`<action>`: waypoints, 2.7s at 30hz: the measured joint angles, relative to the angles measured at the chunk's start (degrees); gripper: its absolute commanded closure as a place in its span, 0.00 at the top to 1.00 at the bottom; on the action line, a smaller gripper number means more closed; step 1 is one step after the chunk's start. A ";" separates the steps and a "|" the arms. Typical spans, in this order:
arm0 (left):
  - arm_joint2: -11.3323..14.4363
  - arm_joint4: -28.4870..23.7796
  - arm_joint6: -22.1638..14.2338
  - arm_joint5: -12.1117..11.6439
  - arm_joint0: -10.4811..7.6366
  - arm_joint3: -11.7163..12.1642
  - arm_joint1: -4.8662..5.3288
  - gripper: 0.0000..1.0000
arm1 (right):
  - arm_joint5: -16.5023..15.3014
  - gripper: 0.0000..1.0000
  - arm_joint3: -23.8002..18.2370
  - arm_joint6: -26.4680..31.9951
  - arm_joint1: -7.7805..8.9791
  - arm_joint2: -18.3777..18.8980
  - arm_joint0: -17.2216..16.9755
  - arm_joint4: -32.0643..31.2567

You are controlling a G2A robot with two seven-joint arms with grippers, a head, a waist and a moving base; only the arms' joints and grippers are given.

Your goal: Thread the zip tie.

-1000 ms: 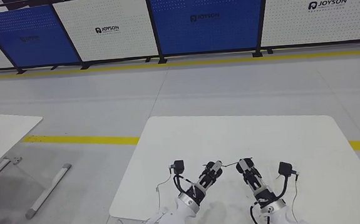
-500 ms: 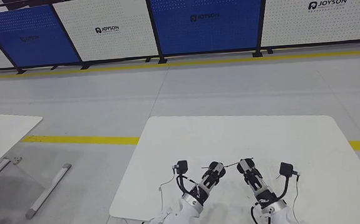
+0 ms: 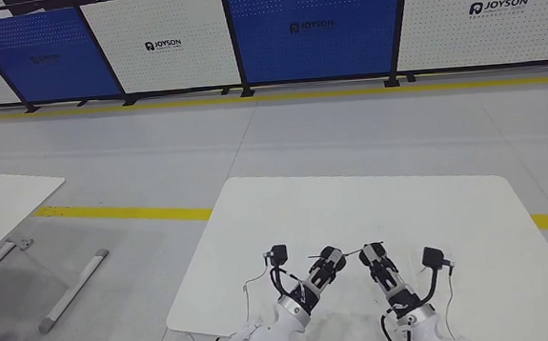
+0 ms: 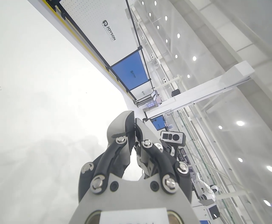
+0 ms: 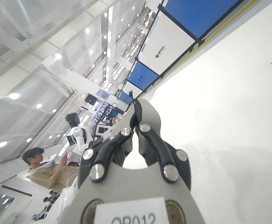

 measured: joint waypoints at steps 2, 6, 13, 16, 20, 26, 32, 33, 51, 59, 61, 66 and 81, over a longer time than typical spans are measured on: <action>-0.09 0.17 -0.35 -0.23 0.17 -0.04 0.00 0.00 | 0.34 0.00 -0.07 0.34 -0.04 -0.08 0.08 -0.25; -0.32 0.29 -0.86 -0.48 0.37 -0.13 0.00 0.00 | 1.06 0.00 -0.21 0.86 -0.13 -0.31 0.25 -0.82; -0.64 0.62 -1.33 -0.82 0.80 -0.42 -0.05 0.00 | 2.01 0.00 -0.34 1.59 -0.30 -0.69 0.54 -1.61; -0.75 0.81 -1.35 -0.47 0.90 -0.48 -0.09 0.10 | 1.71 0.00 -0.38 1.17 -0.35 -0.53 0.41 -1.55; -0.84 1.50 -1.72 0.11 0.93 -0.49 -0.10 0.21 | 2.18 0.00 -0.57 0.61 -0.38 -0.27 0.12 -2.34; -1.01 1.87 -1.68 0.10 1.05 -0.52 -0.19 0.17 | 3.16 0.00 -0.64 0.17 -0.48 -0.12 -0.10 -3.00; -1.87 1.92 -1.33 -0.08 1.24 -0.47 -0.18 0.15 | 3.37 0.00 -0.45 -0.21 -0.56 0.24 -0.34 -3.12; -2.02 1.82 -1.31 -0.08 1.28 -0.49 -0.18 0.15 | 3.33 0.00 -0.41 -0.21 -0.57 0.29 -0.38 -3.12; -2.61 1.32 -2.71 0.59 1.00 -0.51 -0.44 0.00 | 2.38 0.00 -1.12 0.32 -0.69 0.96 -1.03 -3.65; -2.60 0.45 -2.56 -0.07 1.35 -0.96 -0.62 0.16 | 2.43 0.00 -1.31 0.81 -0.77 1.14 -0.98 -3.57; -2.64 0.42 -2.94 -0.11 1.44 -0.96 -0.62 0.19 | 2.58 0.00 -1.33 0.72 -0.81 1.14 -1.01 -3.70; -2.88 0.44 -3.39 -0.27 1.69 -1.05 -0.60 0.22 | 2.76 0.00 -1.24 0.65 -0.89 1.10 -1.05 -3.88; -3.10 0.49 -4.60 -0.80 1.96 -0.93 -0.69 0.00 | 2.66 0.00 -1.61 1.12 -1.04 1.05 -1.31 -4.39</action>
